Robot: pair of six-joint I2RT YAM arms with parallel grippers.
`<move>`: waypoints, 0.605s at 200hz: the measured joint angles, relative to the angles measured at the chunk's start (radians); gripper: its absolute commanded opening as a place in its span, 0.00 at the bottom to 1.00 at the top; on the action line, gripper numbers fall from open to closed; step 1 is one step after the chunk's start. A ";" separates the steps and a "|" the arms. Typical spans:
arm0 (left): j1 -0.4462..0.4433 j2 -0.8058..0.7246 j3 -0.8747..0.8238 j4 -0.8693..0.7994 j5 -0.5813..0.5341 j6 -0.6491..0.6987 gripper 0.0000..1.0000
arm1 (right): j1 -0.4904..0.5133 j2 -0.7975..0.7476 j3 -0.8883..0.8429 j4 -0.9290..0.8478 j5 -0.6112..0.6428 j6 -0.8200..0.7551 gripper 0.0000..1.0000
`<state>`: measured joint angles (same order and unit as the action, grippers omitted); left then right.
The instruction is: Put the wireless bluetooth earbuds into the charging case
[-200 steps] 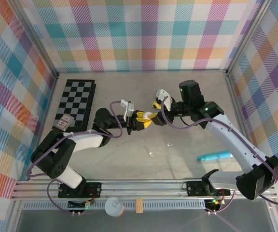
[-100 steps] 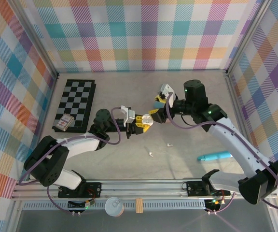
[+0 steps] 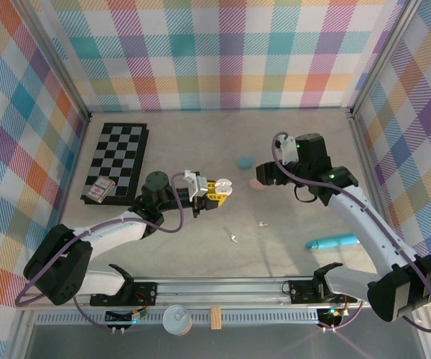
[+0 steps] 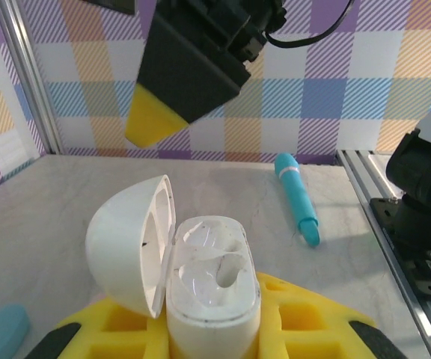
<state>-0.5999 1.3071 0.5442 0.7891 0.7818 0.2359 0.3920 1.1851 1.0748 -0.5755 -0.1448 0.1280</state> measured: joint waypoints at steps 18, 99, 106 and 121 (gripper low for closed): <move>0.000 -0.020 -0.024 -0.002 -0.018 0.000 0.03 | 0.000 0.037 -0.012 -0.064 0.033 0.021 0.72; 0.017 -0.099 -0.099 0.055 -0.115 -0.033 0.03 | 0.117 0.270 -0.047 -0.223 0.133 0.101 0.60; 0.024 -0.104 -0.114 0.069 -0.127 -0.042 0.03 | 0.133 0.290 -0.047 -0.232 0.144 0.105 0.58; 0.042 -0.120 -0.143 0.086 -0.158 -0.063 0.03 | 0.163 0.324 -0.045 -0.250 0.168 0.115 0.55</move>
<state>-0.5579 1.1873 0.4015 0.8753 0.6239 0.1734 0.5545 1.5093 1.0302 -0.8253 0.0235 0.2432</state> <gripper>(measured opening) 0.208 0.570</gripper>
